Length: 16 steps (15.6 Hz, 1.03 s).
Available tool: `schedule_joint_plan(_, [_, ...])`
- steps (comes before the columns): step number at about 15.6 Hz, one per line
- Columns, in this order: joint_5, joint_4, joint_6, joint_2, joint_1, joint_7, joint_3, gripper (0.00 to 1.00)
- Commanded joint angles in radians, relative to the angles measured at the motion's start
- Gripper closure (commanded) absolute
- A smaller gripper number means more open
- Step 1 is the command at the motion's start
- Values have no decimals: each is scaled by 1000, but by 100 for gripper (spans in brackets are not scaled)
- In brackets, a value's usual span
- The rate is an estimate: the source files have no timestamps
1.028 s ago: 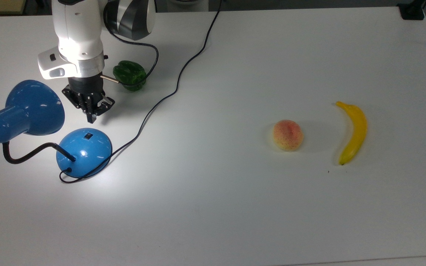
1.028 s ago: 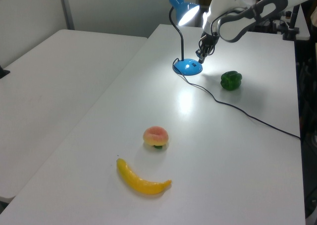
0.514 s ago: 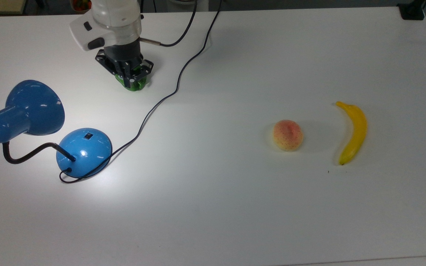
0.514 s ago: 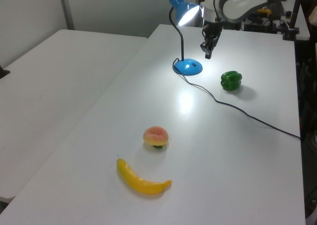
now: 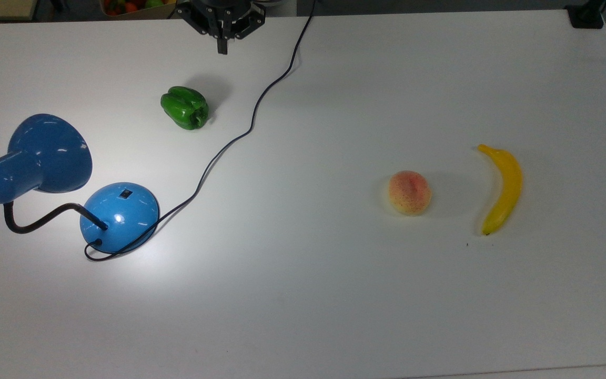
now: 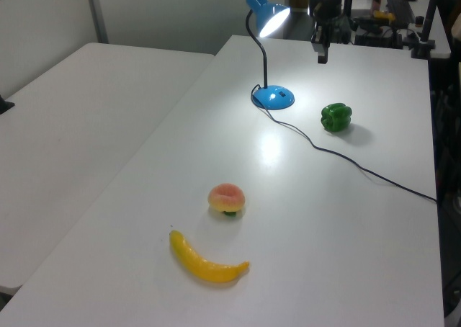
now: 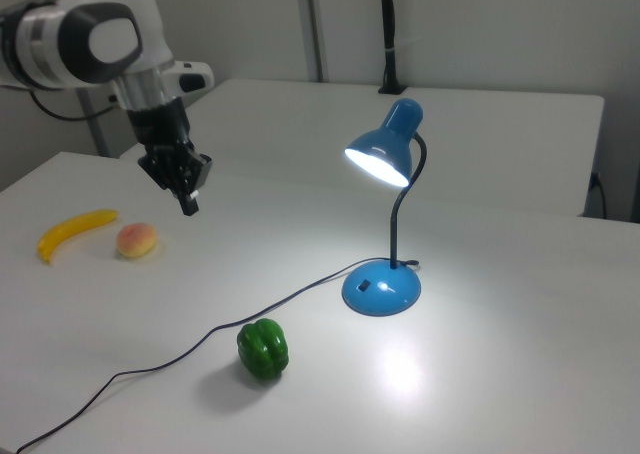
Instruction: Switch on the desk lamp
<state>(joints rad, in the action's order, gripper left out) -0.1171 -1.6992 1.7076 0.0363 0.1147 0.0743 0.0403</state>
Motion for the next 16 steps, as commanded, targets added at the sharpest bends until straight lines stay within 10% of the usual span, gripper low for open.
schedule_joint_plan(1, [-3,-2,-46,-46,20,-47,10,99])
schedule_joint_plan(10, [1,64,-125,-46,23,-41,18,0])
schedule_joint_plan(16, [1,98,-149,-46,22,-39,21,0])
